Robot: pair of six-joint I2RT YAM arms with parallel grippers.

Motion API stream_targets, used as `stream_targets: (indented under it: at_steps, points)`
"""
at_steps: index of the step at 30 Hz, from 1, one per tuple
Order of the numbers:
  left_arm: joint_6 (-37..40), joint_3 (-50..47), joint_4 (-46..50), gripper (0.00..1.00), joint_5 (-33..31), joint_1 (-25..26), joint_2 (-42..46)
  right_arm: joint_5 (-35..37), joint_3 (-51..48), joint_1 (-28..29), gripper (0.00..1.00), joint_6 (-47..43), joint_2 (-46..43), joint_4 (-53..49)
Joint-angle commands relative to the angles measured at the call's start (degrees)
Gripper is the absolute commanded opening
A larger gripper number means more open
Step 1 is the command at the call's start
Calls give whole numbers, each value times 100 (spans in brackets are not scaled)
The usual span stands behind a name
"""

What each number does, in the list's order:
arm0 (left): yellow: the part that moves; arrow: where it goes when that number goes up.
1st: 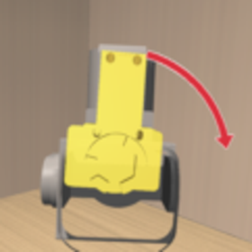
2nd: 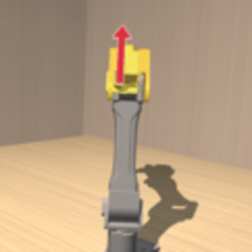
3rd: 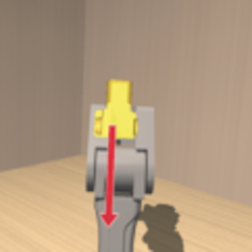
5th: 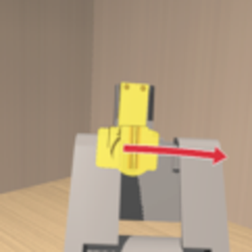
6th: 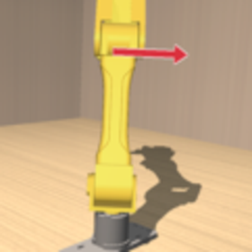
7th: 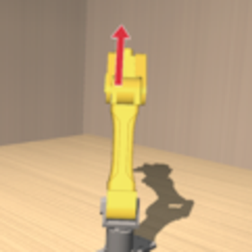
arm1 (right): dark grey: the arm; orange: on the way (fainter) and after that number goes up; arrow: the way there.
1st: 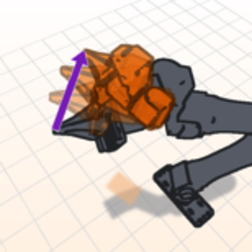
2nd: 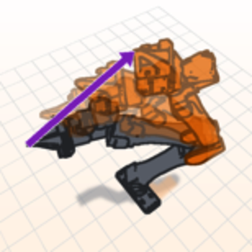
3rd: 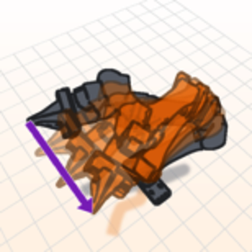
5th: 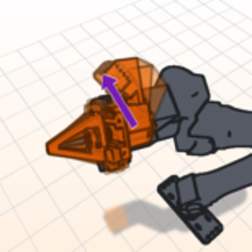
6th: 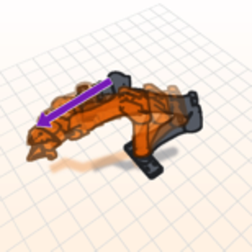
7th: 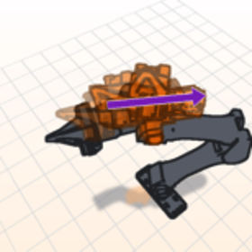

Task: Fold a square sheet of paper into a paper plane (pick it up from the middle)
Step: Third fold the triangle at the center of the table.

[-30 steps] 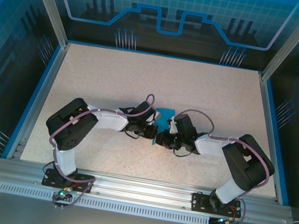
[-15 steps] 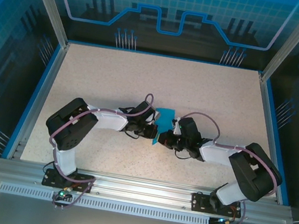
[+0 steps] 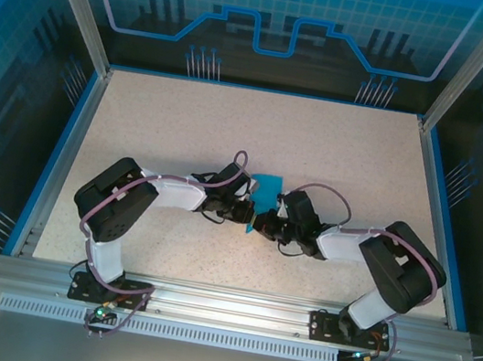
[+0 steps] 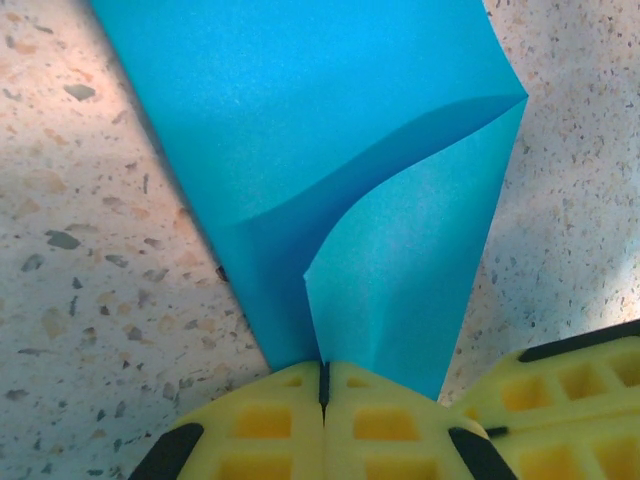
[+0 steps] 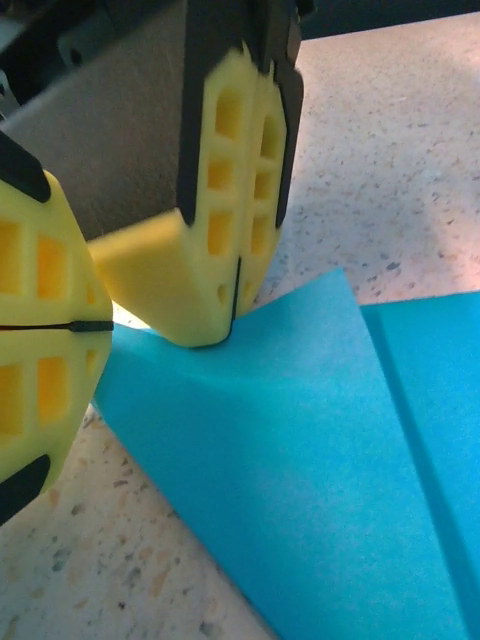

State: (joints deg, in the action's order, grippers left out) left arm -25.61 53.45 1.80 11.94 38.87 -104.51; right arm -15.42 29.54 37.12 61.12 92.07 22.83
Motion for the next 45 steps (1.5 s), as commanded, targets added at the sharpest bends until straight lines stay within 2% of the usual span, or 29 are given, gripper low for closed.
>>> stream_targets:
  at_steps: [1,11,18,27,31,40,45]
  points:
    - [-69,-196,301,0,-105,-71,-166,13,34,101,7,137,226,321]
    - [-63,-206,312,0,-128,-90,-158,250,202,106,7,-95,472,-532]
    - [-94,-210,317,0,-120,-116,-122,196,85,177,8,-111,-131,-468]
    - [-111,-158,309,0,-70,-124,-131,62,44,312,8,170,322,45]
    - [-111,-164,300,0,-70,-120,-149,337,136,304,8,50,408,-526]
    - [-129,-184,278,0,-63,-119,-158,273,39,396,9,-15,-274,-572]
    - [-111,-168,306,0,-61,-118,-158,175,65,453,9,29,-224,-400]
